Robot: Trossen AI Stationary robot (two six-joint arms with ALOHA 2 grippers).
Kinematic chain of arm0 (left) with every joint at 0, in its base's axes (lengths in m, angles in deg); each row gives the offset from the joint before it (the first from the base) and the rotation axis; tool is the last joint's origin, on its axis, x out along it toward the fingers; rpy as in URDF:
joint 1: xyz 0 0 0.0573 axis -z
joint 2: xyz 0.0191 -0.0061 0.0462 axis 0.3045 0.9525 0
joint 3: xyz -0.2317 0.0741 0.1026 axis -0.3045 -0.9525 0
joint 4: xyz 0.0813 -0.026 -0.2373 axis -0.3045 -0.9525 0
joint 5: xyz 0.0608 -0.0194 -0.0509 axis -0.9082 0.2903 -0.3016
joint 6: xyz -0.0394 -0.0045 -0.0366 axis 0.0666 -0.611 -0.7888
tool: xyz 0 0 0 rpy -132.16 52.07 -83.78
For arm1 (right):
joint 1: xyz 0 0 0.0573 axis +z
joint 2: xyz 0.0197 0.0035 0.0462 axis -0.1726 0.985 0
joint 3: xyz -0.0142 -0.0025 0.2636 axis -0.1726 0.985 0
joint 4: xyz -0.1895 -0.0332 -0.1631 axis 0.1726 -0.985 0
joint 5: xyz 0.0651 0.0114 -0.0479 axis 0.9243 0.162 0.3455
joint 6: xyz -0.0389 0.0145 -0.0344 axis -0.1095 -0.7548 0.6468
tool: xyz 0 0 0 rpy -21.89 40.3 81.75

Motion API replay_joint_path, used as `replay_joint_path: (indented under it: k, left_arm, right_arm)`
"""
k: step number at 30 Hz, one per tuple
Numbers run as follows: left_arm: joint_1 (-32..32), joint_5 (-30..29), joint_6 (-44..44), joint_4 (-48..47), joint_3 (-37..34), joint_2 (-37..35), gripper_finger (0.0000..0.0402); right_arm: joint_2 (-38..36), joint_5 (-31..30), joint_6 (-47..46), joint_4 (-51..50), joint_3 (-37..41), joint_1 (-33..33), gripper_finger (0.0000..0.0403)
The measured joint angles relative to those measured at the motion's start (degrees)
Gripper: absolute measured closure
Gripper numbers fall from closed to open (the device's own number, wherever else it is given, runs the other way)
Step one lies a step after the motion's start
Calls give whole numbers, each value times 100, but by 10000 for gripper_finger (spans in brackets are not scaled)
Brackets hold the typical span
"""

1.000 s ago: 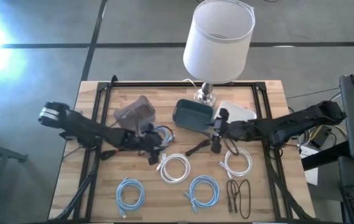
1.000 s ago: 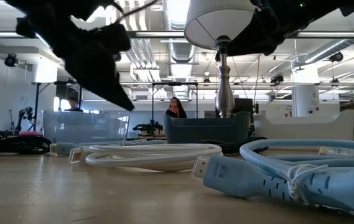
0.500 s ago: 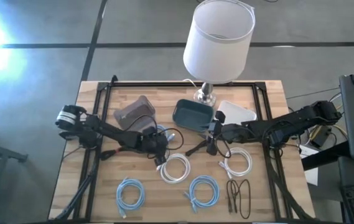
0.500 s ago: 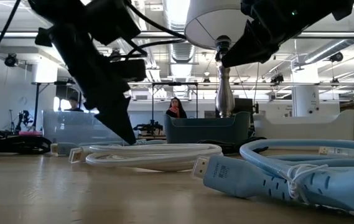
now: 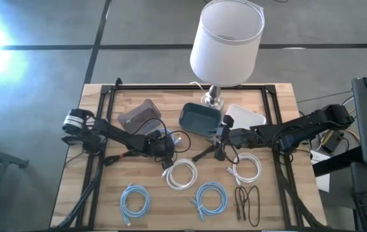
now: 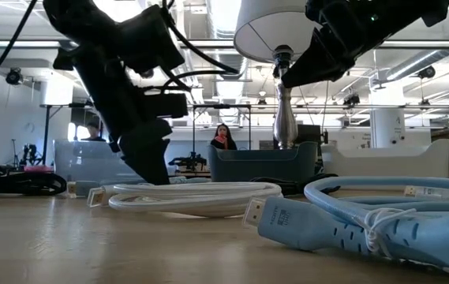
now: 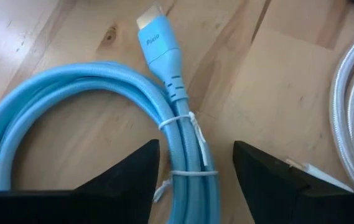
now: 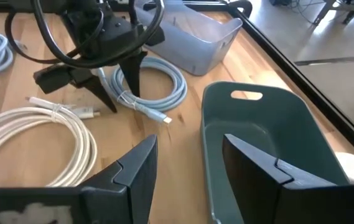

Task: Pick & Place USB Port
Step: Put the top left blue HDMI cable into the black bin

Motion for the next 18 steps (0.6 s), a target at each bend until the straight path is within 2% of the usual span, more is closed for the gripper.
replay_joint_path:
  k: [10,18]
  left_arm:
    - [-21,-93,22,-61,35,-66,350]
    - [12,-297,19,-123,158,-596,357]
  right_arm:
    - [-4,2,-51,-2,0,0,227]
    - [-4,4,-61,-7,0,0,227]
